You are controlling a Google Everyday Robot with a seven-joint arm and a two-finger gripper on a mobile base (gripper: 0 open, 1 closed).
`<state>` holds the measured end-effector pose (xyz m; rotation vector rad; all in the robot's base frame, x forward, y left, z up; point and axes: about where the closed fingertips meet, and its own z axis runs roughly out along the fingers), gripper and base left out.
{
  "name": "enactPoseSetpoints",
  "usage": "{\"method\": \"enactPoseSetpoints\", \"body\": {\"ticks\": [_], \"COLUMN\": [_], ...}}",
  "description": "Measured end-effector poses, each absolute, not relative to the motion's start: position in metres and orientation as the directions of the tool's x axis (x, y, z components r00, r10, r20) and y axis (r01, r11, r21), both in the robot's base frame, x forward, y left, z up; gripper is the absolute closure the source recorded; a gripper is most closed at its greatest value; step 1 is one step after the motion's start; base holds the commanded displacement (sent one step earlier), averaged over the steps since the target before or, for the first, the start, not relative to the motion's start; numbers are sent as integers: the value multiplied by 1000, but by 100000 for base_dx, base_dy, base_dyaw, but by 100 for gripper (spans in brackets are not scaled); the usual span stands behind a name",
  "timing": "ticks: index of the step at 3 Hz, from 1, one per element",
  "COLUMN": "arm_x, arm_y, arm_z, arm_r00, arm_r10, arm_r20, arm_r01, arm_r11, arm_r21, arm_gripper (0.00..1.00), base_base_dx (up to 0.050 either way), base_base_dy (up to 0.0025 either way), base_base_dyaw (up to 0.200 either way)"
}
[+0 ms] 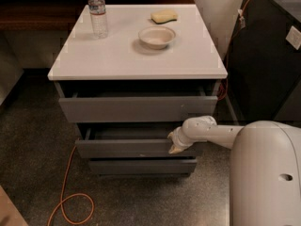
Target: Open middle drawer
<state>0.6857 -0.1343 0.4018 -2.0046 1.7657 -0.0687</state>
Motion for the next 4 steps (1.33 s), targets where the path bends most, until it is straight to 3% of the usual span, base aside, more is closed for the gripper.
{"method": "enactPoseSetpoints", "body": {"ticks": [1, 4], "arm_x": [686, 654], "arm_y": [-134, -122], "arm_z": [403, 405], "arm_r00": [173, 203], "arm_r10": [-949, -940], "arm_r20": [-262, -273], "arm_r01": [-926, -925], "arm_r11": [-66, -93], "arm_r21": [-371, -369], "arm_gripper": [98, 100], "base_base_dx": [0, 0], "base_base_dy": [0, 0], "base_base_dyaw": [0, 0]}}
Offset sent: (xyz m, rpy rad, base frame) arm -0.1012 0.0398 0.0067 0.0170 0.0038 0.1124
